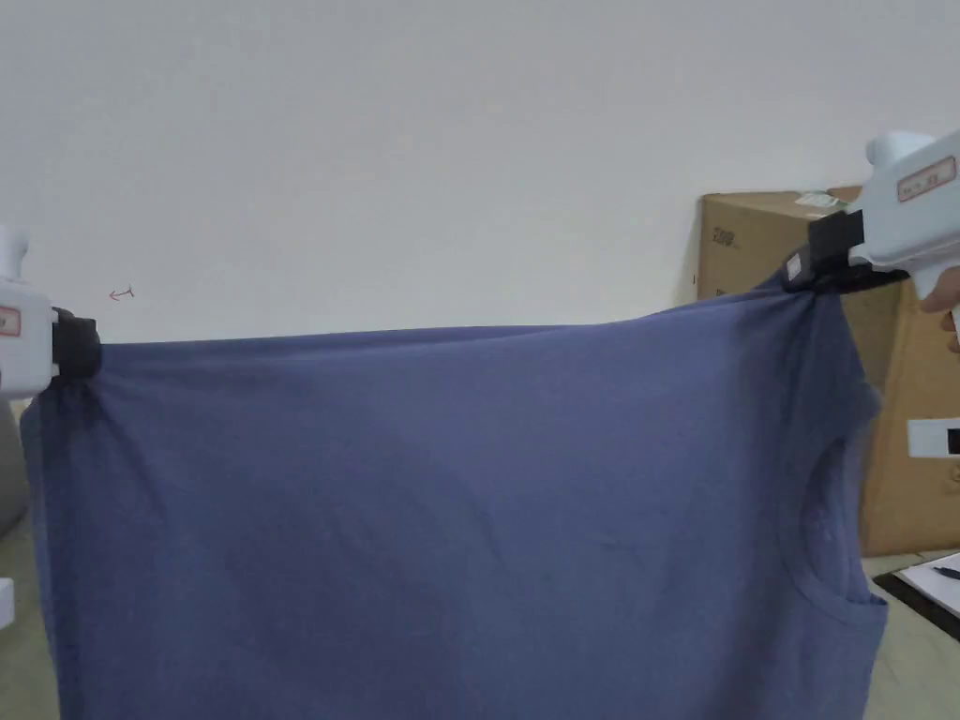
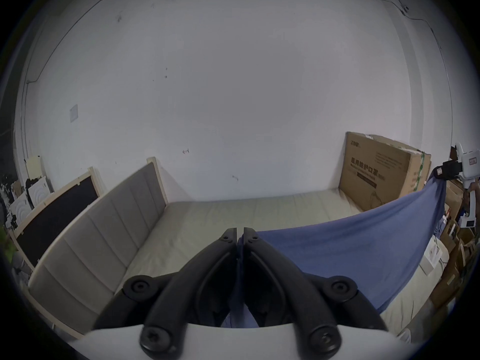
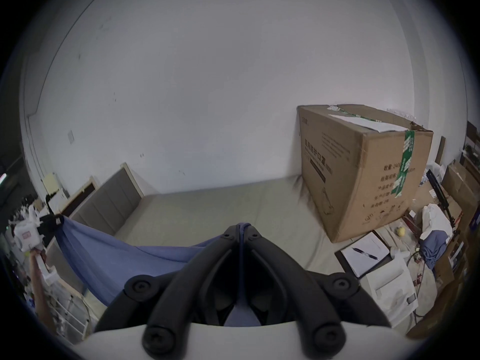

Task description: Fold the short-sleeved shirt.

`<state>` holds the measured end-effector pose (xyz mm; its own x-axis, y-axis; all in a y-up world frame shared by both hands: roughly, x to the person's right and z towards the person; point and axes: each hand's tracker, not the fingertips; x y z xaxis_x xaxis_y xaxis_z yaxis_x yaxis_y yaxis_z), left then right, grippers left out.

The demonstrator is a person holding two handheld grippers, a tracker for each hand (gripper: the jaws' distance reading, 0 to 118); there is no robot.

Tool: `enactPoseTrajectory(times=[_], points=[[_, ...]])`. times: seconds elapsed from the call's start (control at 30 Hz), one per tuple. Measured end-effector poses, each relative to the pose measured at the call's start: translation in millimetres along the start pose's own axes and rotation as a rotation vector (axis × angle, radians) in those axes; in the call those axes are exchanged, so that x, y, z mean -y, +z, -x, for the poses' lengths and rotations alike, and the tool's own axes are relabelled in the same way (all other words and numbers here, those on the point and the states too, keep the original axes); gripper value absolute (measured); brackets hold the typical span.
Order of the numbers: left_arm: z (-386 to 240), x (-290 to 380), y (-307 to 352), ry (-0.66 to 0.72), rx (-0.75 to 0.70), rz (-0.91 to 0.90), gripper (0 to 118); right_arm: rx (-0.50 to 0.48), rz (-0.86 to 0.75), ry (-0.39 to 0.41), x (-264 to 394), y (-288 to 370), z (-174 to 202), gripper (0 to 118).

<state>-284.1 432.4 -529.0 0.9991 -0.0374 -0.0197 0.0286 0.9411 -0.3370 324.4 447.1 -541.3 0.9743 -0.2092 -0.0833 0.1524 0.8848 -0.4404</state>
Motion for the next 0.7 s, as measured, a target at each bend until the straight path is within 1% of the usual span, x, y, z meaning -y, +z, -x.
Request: enactPoseTrajectory(times=[0.13, 0.3, 0.37, 0.4, 0.47, 0.53, 0.6, 0.67, 0.7], points=[[2.3, -48.6, -21.2, -0.001, -0.016, -0.037, 1, 0.014, -0.038, 0.026, -54.0, -17.8, 11.9, 1], [4.2, -114.7, -45.6, 0.005, -0.029, -0.097, 1, 0.013, -0.117, -0.027, -123.3, -34.7, 17.8, 1], [6.7, -138.8, -50.0, 0.028, -0.015, -0.119, 1, 0.028, -0.143, -0.01, -147.4, -37.7, 21.8, 1], [8.5, -150.6, -51.1, 0.03, -0.015, -0.134, 1, 0.056, -0.144, -0.001, -160.6, -39.2, 25.9, 1], [-5.7, -163.4, -39.0, 0.034, -0.02, -0.146, 1, 0.047, -0.17, 0.013, -177.2, -35.2, 34.5, 1], [-7.8, -180.4, -41.3, 0.03, -0.04, -0.172, 1, 0.034, -0.213, -0.012, -190.8, -33.9, 37.7, 1], [-5.8, -196.3, -46.8, 0.017, -0.053, -0.198, 1, 0.034, -0.215, -0.025, -202.1, -35.3, 39.1, 1], [-4.5, -209.3, -54.6, 0.01, -0.042, -0.196, 1, 0.041, -0.216, -0.01, -206.7, -35.4, 40.8, 1], [0.5, -216.5, -63.9, 0.006, -0.036, -0.195, 1, 0.046, -0.214, 0.014, -208.1, -36.9, 40.9, 1]])
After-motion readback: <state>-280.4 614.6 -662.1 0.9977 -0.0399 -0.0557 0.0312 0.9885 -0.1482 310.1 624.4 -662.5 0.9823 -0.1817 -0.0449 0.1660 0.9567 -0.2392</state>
